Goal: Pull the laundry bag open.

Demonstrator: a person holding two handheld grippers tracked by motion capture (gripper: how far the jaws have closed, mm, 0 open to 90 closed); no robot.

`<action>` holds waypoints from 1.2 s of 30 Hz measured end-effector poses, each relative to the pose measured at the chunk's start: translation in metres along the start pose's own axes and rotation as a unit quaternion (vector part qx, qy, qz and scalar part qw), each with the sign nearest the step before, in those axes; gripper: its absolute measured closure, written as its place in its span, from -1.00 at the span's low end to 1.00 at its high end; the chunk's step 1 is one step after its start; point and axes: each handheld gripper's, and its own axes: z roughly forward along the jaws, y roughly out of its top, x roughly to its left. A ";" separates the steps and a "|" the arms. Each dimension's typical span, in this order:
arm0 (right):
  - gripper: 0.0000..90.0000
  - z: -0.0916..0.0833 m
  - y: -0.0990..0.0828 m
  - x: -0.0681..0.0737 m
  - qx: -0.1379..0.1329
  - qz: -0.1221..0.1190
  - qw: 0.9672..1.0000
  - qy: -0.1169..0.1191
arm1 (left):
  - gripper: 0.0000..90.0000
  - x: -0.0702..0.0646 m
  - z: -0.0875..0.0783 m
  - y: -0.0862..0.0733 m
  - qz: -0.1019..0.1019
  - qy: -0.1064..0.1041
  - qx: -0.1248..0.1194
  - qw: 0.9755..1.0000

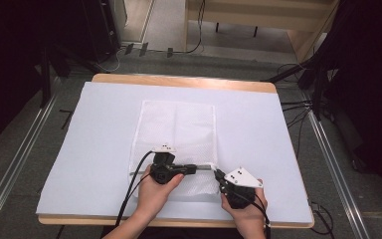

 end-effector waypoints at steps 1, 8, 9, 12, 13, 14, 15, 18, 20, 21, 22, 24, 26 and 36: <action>0.99 0.000 0.000 -0.001 0.000 0.000 1.000 0.000 | 0.95 0.001 -0.001 0.000 0.001 0.001 -0.001 1.000; 0.99 -0.001 0.000 -0.002 0.002 -0.002 1.000 -0.006 | 0.95 0.013 -0.019 -0.004 0.008 0.020 -0.002 1.000; 0.99 -0.001 0.000 -0.003 0.002 0.000 1.000 -0.006 | 0.95 0.017 -0.023 -0.006 0.004 0.021 -0.002 1.000; 0.99 0.001 -0.001 -0.005 0.003 0.000 1.000 -0.004 | 0.95 0.024 -0.034 -0.010 0.007 0.024 -0.004 1.000; 0.99 0.001 -0.001 -0.005 0.005 0.000 1.000 -0.004 | 0.95 0.025 -0.037 -0.011 0.007 0.025 -0.004 1.000; 0.99 0.001 -0.001 -0.005 0.006 0.001 1.000 -0.004 | 0.95 0.027 -0.041 -0.012 0.007 0.026 -0.005 1.000; 0.99 0.002 -0.001 -0.004 0.006 -0.001 1.000 -0.003 | 0.95 0.029 -0.047 -0.015 0.009 0.028 -0.006 1.000; 0.99 0.002 -0.001 -0.002 0.007 -0.008 1.000 -0.010 | 0.95 0.037 -0.062 -0.020 0.021 0.051 -0.011 0.998; 0.99 0.002 -0.001 -0.004 0.008 -0.004 1.000 -0.010 | 0.95 0.045 -0.072 -0.023 0.010 0.053 -0.020 0.998; 0.99 0.002 -0.001 -0.006 0.009 -0.001 1.000 -0.010 | 0.95 0.048 -0.077 -0.024 0.009 0.056 -0.022 0.998; 0.99 0.002 -0.001 -0.008 0.009 0.003 1.000 -0.010 | 0.95 0.051 -0.081 -0.025 0.007 0.057 -0.023 0.998; 0.99 0.003 -0.002 -0.009 0.010 0.004 1.000 -0.008 | 0.95 0.054 -0.087 -0.028 0.008 0.059 -0.022 0.998; 0.99 0.003 -0.002 -0.008 0.012 0.002 1.000 -0.008 | 0.95 0.055 -0.092 -0.030 0.010 0.061 -0.021 0.998; 0.99 0.006 -0.003 -0.010 0.018 0.004 1.000 -0.016 | 0.95 0.071 -0.119 -0.037 0.008 0.090 -0.034 0.995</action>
